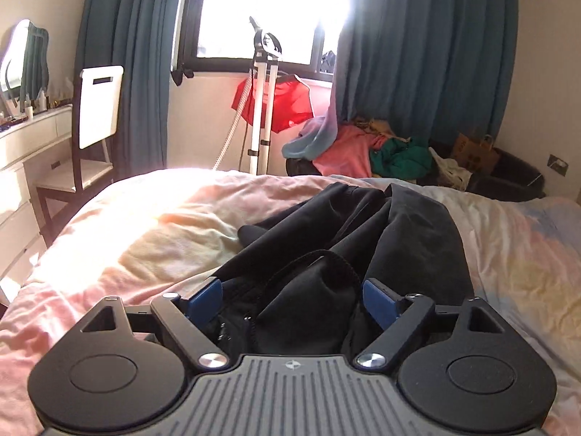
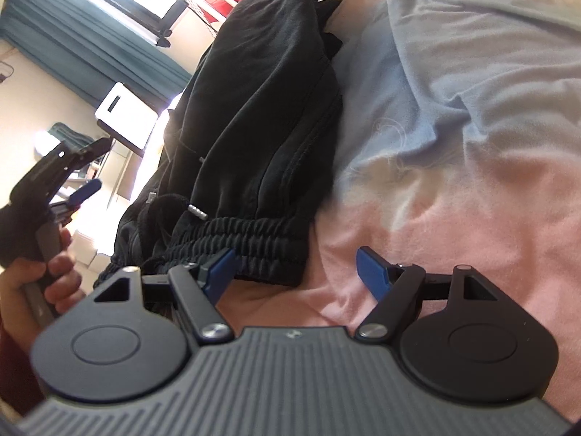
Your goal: Fold clothes
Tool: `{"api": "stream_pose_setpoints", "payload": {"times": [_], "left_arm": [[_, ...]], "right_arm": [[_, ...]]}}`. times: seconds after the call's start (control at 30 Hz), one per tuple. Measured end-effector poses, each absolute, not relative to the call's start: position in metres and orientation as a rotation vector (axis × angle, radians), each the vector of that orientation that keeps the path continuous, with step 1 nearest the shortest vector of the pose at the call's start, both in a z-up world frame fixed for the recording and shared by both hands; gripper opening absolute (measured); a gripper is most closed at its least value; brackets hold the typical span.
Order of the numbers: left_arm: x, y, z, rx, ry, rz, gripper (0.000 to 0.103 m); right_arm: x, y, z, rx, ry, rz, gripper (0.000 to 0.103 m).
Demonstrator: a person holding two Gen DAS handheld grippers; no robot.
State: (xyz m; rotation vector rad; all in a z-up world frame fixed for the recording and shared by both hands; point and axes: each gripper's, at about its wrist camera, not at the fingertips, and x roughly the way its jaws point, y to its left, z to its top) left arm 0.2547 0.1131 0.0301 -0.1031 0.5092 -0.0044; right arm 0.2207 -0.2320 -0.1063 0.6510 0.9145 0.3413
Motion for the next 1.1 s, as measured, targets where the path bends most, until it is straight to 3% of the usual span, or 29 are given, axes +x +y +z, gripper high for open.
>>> {"api": "stream_pose_setpoints", "payload": {"times": [0.27,0.6,0.67,0.73,0.87,0.93,1.1], "left_arm": [[0.124,0.143,0.018,0.068,0.441,0.142,0.096],[0.099,0.155,-0.029,0.316,0.455,0.152,0.096],[0.102,0.149,-0.040,0.375,0.476,0.146,0.095],[0.104,0.139,-0.045,0.463,0.454,0.174,0.095],[0.113,0.134,-0.048,0.469,0.468,0.174,0.095],[0.122,0.138,-0.048,0.434,0.497,0.152,0.095],[0.133,0.139,-0.056,0.448,0.530,0.109,0.095]], "right_arm": [[0.202,-0.196,-0.094,0.373,0.844,0.340,0.076],[0.220,-0.173,-0.112,0.287,0.794,0.250,0.072],[0.222,-0.167,-0.114,0.257,0.772,0.237,0.066],[0.222,-0.166,-0.112,0.265,0.736,0.236,0.049],[0.214,-0.170,-0.096,0.268,0.615,0.211,0.042],[0.210,-0.173,-0.085,0.252,0.570,0.176,0.022],[0.201,-0.184,-0.062,0.280,0.505,0.132,0.018]]}}
